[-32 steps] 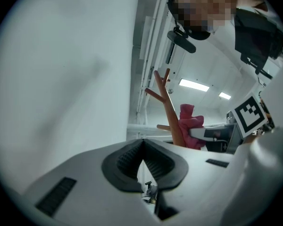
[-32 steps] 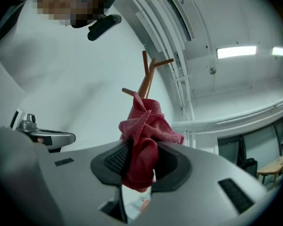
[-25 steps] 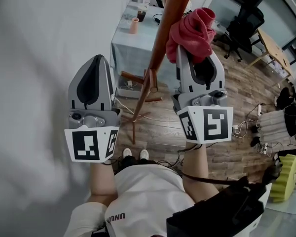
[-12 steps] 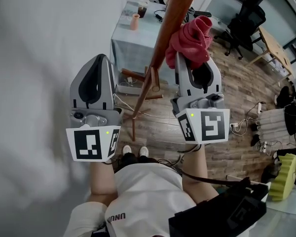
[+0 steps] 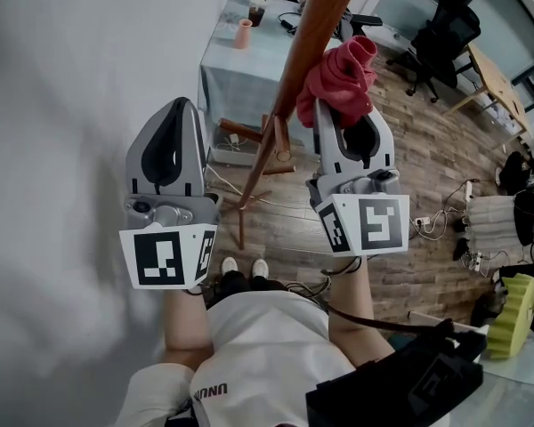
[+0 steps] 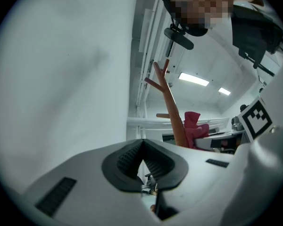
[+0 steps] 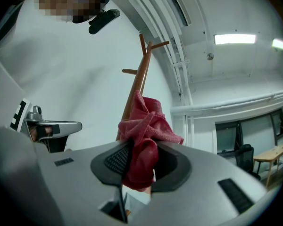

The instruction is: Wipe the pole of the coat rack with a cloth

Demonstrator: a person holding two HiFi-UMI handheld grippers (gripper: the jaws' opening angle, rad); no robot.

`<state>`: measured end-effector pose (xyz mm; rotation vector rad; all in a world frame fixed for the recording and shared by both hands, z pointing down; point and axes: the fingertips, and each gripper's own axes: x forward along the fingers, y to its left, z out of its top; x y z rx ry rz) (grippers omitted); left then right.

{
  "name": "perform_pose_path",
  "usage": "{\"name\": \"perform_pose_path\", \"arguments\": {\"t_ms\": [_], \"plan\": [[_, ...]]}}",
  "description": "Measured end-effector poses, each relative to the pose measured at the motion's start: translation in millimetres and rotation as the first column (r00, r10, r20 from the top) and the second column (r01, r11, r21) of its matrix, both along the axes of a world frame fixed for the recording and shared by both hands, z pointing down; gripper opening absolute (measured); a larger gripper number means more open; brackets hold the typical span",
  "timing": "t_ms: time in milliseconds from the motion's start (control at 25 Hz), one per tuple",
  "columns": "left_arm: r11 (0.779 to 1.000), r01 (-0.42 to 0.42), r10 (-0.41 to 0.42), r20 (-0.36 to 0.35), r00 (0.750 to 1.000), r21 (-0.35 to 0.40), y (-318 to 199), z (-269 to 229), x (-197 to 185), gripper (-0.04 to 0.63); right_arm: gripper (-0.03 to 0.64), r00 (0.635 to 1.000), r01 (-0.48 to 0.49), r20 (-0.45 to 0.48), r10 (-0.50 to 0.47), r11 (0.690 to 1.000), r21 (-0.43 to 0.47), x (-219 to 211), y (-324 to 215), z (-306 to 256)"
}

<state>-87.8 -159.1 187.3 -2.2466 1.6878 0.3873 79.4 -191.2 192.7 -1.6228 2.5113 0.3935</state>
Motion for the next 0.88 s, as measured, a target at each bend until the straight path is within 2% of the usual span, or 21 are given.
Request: {"name": "perform_pose_path", "arguments": {"t_ms": [880], "plan": [[0.999, 0.008, -0.008, -0.008, 1.000, -0.051, -2, 18, -6, 0.012, 0.114, 0.999, -0.014, -0.034, 0.010, 0.993, -0.116, -1, -3, 45]]}}
